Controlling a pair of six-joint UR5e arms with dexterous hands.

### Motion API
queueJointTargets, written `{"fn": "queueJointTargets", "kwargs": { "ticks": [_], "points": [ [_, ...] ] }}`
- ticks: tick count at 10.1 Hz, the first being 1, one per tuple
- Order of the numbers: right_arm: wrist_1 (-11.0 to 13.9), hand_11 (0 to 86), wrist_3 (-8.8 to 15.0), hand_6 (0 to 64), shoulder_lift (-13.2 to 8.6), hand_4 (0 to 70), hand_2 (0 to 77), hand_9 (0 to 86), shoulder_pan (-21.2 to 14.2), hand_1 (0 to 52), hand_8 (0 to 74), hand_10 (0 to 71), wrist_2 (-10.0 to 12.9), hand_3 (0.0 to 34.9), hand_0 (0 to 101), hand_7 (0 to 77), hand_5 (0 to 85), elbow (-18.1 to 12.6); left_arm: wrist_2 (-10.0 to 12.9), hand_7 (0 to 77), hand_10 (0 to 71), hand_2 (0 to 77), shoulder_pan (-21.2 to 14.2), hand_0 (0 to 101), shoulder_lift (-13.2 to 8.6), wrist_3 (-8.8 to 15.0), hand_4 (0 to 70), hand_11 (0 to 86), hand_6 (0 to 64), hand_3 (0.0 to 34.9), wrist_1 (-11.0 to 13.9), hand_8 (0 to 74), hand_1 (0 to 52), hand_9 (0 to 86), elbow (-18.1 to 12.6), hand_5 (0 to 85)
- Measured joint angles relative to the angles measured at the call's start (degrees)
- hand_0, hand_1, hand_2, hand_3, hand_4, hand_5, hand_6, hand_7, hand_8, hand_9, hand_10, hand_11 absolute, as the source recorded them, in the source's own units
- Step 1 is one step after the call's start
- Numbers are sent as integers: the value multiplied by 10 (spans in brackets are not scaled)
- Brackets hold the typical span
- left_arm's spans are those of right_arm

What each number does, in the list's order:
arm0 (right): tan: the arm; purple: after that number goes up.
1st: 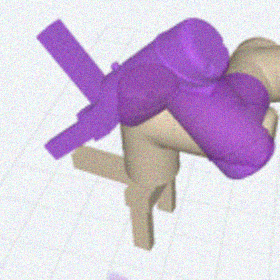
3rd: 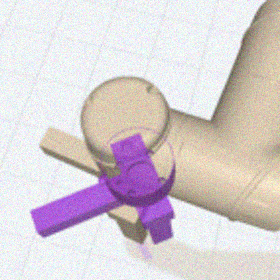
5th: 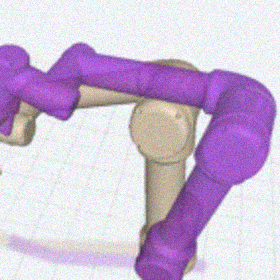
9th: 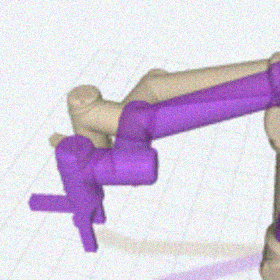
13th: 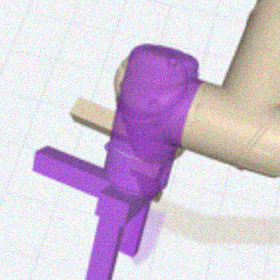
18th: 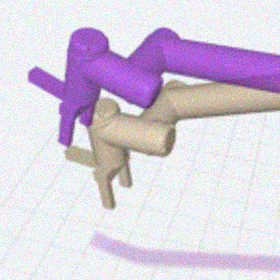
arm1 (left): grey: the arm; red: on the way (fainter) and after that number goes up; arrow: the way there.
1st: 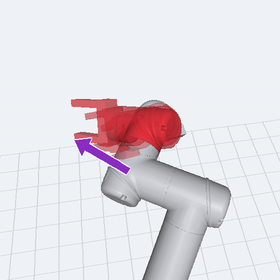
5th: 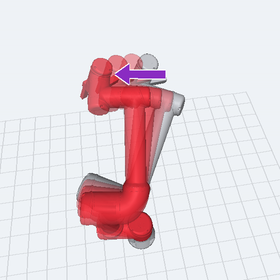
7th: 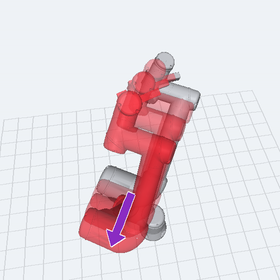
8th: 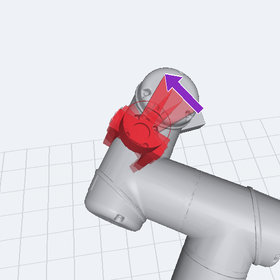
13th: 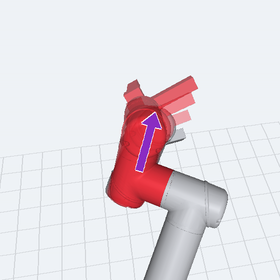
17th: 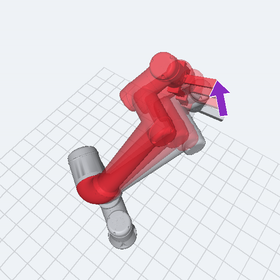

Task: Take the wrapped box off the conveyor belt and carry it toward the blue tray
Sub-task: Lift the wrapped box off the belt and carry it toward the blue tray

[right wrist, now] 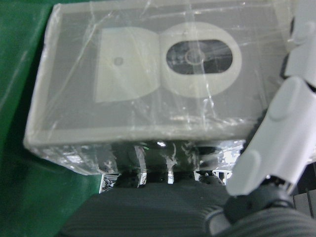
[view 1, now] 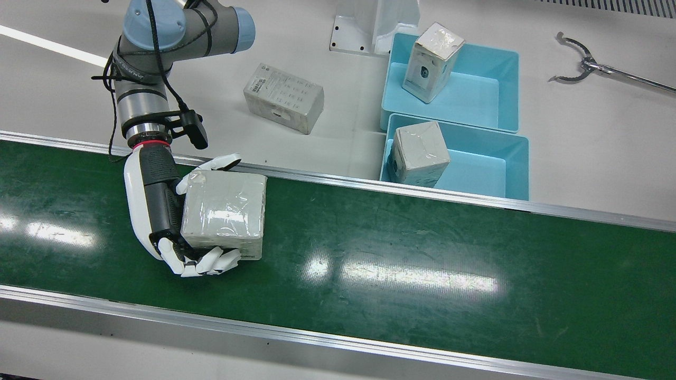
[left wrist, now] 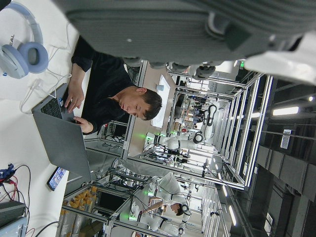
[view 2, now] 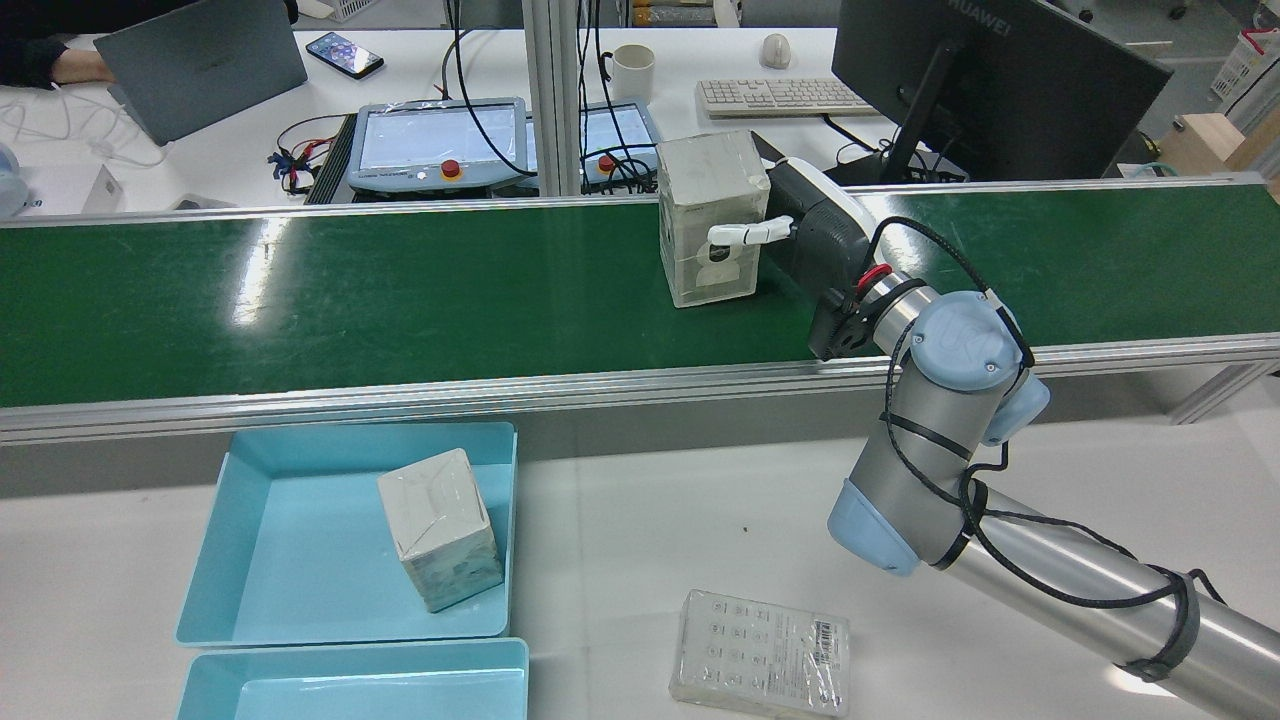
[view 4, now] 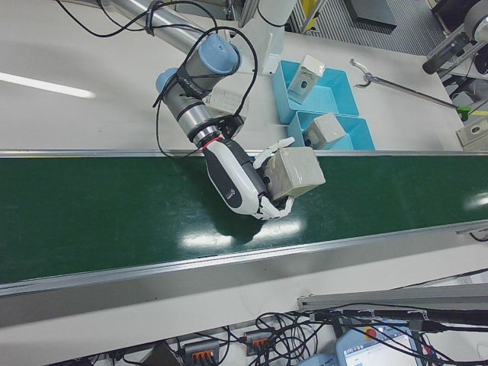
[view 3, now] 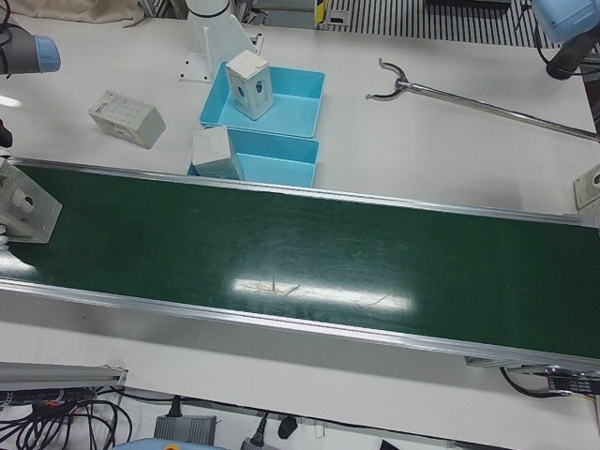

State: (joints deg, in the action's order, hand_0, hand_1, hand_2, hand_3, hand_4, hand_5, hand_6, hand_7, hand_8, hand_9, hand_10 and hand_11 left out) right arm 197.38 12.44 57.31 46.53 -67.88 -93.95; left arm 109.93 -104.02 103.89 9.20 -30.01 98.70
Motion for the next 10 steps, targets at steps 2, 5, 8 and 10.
{"fn": "queueJointTargets", "kwargs": {
  "ticks": [2,5,8,10],
  "points": [
    [1,431,1,349,-3,164,153,485,0,5,442,295,3,0,397,458,714,-15,0,0,0,5,0,0,0,0,0,0,0,0,0,0,0,0,0,11],
    [4,638,10,442,-9,191,284,720,-8,5,698,453,18,0,382,638,676,-73,0,0,0,5,0,0,0,0,0,0,0,0,0,0,0,0,0,11],
    [7,704,32,605,-17,213,289,764,-59,5,698,562,65,0,387,774,693,-146,0,0,5,11,0,0,0,0,0,0,0,0,0,0,0,0,0,11],
    [7,704,64,616,-33,224,289,764,-114,5,698,551,103,0,389,774,693,-177,0,0,5,5,0,0,0,0,0,0,0,0,0,0,0,0,0,11]
  ]
}}
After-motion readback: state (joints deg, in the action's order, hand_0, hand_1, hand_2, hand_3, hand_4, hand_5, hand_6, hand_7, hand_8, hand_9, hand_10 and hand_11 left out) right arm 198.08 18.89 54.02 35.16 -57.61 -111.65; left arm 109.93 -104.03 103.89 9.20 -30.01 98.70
